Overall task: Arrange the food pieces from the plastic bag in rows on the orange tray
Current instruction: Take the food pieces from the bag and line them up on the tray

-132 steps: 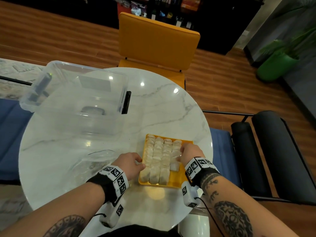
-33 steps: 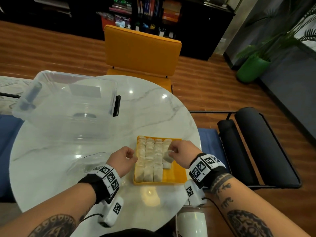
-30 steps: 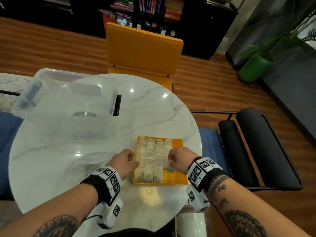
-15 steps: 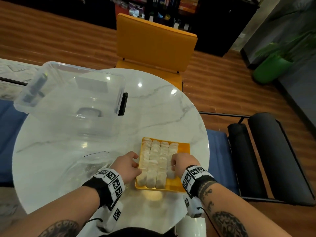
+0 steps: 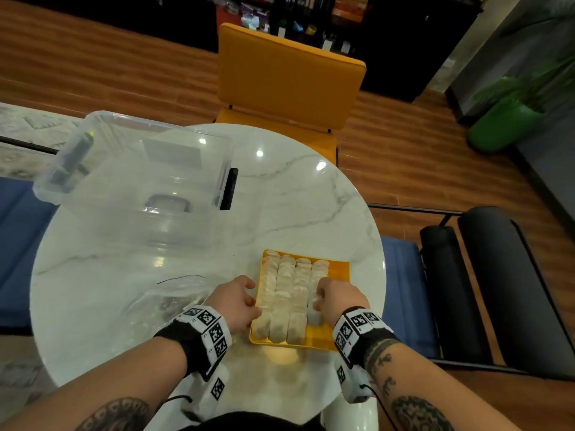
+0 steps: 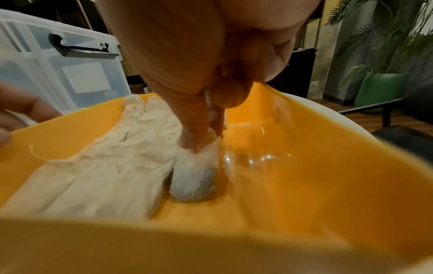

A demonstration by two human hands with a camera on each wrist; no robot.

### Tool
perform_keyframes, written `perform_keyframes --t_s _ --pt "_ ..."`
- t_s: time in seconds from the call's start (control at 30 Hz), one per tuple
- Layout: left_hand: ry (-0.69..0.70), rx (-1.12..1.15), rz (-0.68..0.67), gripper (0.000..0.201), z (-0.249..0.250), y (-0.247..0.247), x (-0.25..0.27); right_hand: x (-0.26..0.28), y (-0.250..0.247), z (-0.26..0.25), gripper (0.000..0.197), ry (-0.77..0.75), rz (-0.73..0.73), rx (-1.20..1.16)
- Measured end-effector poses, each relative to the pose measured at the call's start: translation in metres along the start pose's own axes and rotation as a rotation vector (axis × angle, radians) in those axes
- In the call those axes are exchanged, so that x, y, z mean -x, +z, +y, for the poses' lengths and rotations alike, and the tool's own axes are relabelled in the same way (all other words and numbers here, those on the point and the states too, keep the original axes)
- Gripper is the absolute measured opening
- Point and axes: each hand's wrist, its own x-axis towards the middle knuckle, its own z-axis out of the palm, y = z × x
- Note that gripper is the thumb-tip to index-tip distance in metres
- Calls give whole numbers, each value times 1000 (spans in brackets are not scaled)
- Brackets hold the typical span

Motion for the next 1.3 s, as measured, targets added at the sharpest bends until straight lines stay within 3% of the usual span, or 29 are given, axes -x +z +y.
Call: perform_keyframes --t_s 0.1,0.2,0.3,0.47,0.73,0.93,1.07,1.17,1.23,1.3 --pt "-3 8 -3 57 1 0 2 13 5 0 39 -36 82 -122" --pt "-3 13 -11 54 3 -1 4 32 18 -6 38 -209 176 -134" --pt "12 -17 -13 52 7 -2 7 53 38 -14 36 -331 146 -112" --pt "28 -26 -5 49 8 -3 8 70 69 -27 43 -269 20 -9" --pt "94 -118 46 42 10 -2 16 72 76 -31 48 -218 48 81" --pt "176 -125 82 7 1 -34 51 67 79 -30 45 -212 40 106" --pt "105 -112 211 10 -35 -84 65 64 80 -28 44 -212 34 112" --pt "42 -263 289 13 -69 -103 63 64 82 -28 44 -223 56 115" --pt "43 -358 242 15 -83 -99 59 64 82 -28 43 -230 65 109" --pt "95 -417 157 32 -91 -85 56 65 82 -28 43 -234 70 106"
